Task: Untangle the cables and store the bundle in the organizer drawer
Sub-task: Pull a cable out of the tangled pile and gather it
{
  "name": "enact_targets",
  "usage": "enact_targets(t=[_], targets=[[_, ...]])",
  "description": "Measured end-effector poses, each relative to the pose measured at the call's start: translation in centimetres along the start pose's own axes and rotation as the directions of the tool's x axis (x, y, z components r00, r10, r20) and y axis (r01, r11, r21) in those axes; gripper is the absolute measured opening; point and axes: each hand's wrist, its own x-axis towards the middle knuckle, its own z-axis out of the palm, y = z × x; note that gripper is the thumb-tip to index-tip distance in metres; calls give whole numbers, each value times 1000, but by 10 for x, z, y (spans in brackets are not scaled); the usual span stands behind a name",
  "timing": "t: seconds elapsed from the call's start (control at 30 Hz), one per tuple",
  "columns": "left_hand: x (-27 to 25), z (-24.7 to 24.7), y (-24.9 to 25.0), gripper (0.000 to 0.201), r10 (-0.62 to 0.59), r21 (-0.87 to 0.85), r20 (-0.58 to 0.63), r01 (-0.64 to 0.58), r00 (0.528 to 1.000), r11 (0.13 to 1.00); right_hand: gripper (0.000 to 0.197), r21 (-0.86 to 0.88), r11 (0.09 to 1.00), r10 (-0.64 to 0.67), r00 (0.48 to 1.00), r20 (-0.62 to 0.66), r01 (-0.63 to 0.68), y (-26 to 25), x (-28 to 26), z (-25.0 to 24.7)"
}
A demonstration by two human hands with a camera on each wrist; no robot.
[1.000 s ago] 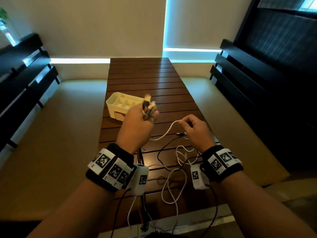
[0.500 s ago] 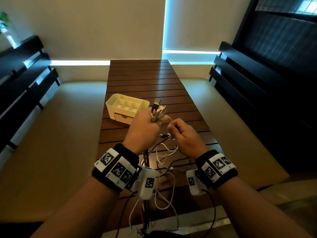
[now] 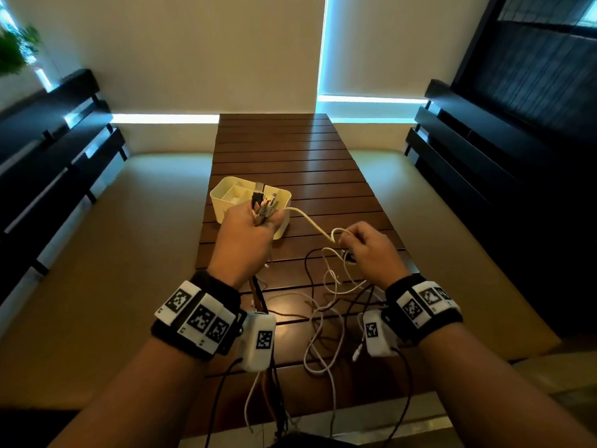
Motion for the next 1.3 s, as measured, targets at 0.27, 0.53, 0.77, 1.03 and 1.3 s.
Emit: enact_targets(t=[0.27,0.53,0.77,1.03,1.3], targets=[[18,-13,-34,13,-202,189,6,197,979,962,20,400,916,5,1000,-2,-3,-26,-3,-19],[9,-15,-15,14,-75,162,-51,82,996,983,14,260,964,-12,984,-176,59,-17,4,-10],[-8,-6,28,12,116,43,-51,-114,992,993,8,25,977,-198,942,-271,212,-8,8,5],[-8,30,19,26,-37,259,268,-35,963,965,8,-38,887,-457,861,-224,461,-30,-3,20],[-11,22,24,15,57,170,223,-96,973,981,3,13,957,-287,954,-82,289,-13,-7,25]])
